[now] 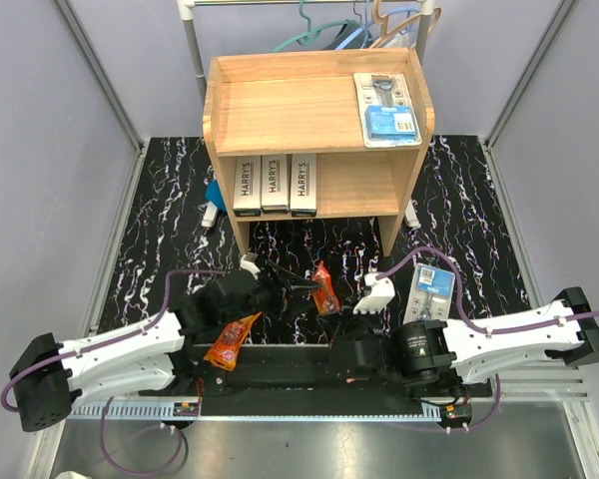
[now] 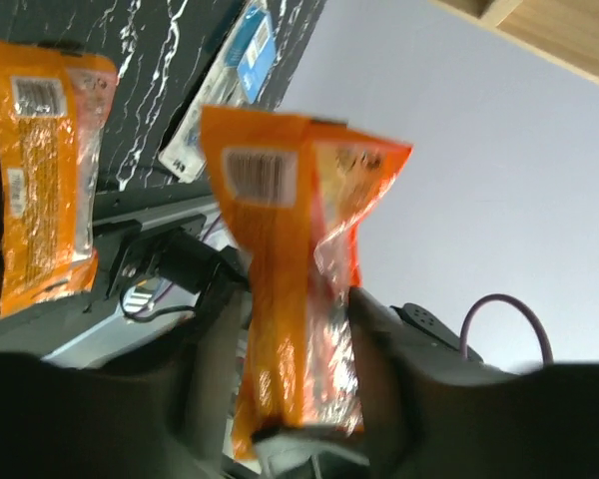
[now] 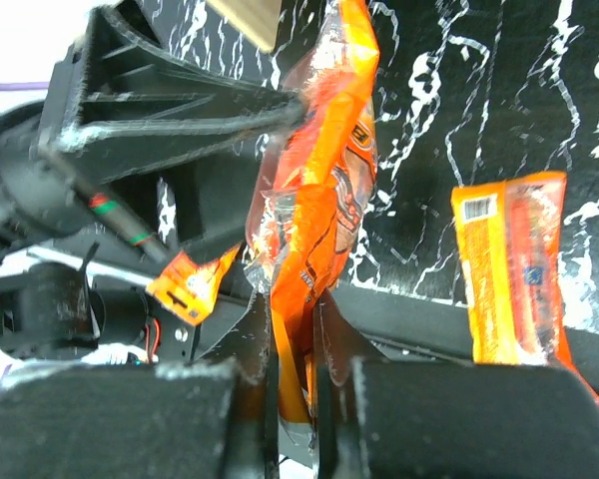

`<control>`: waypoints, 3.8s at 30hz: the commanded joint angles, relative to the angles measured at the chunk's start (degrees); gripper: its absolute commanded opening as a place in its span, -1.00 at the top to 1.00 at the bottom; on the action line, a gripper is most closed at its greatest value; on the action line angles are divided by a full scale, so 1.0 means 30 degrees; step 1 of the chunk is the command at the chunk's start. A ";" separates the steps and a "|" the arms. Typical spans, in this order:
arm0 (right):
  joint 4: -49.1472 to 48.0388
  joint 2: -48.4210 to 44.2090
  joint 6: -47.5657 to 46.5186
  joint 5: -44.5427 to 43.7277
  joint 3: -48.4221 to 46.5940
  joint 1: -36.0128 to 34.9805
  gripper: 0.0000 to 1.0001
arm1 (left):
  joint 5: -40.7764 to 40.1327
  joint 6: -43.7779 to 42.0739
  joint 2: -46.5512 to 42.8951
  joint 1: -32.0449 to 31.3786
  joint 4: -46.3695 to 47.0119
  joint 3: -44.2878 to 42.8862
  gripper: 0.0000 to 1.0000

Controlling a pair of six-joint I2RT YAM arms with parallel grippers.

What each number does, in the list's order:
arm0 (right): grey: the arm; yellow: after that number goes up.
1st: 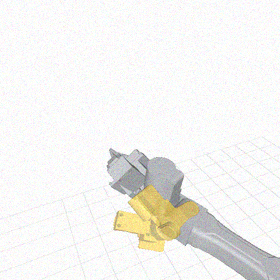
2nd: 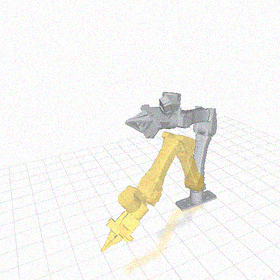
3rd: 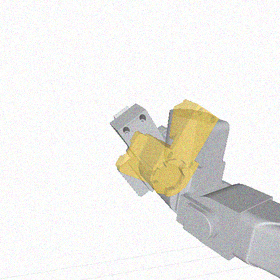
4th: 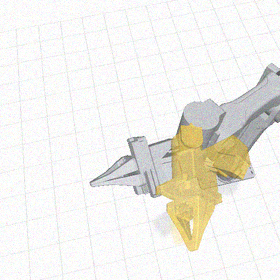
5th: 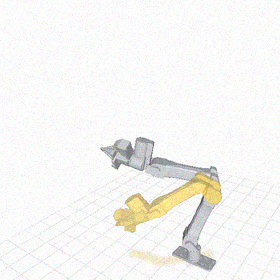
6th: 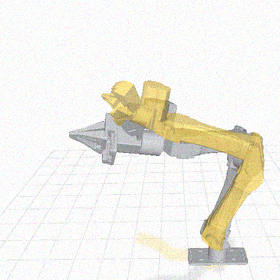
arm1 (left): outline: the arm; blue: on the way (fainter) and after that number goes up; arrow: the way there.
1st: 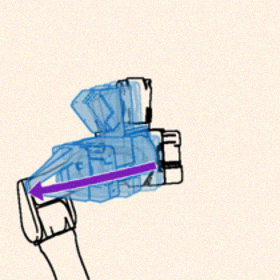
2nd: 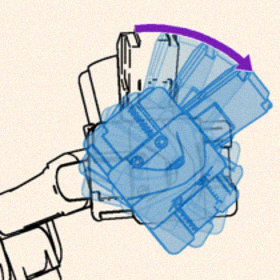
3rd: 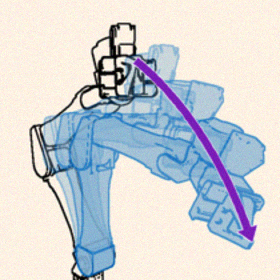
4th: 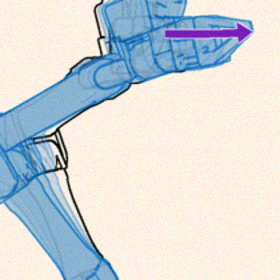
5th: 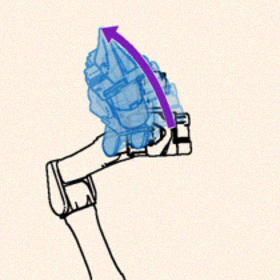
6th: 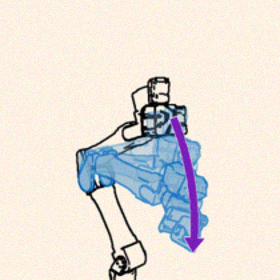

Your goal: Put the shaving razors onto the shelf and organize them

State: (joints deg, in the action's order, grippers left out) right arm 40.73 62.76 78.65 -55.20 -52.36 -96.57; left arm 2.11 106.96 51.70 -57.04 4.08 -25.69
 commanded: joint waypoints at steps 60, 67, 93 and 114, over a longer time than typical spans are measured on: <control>-0.6221 -0.4166 -1.1773 -0.0536 -0.3289 0.2826 0.99 | -1.0752 -1.4148 0.0959 0.1024 -2.6290 -1.3643 -0.98; -0.8533 -0.3459 -1.1892 0.6463 -0.2413 0.7776 0.99 | -1.0723 -1.4148 0.0842 0.1024 -2.6290 -1.3584 -0.98; -1.4720 0.0611 -1.3093 1.1105 -0.1883 1.6545 0.95 | -1.0283 -1.4236 -0.0301 0.1024 -2.5852 -1.2677 -0.98; -1.5071 0.4097 -1.1481 1.0576 -0.2351 1.7543 0.86 | -1.0049 -1.4617 -0.0067 0.1024 -2.5675 -1.2735 -0.98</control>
State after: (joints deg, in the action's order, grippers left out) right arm -2.24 73.12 42.94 -24.36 -56.69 -44.64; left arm -28.27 64.01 51.51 -54.08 -74.85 -63.81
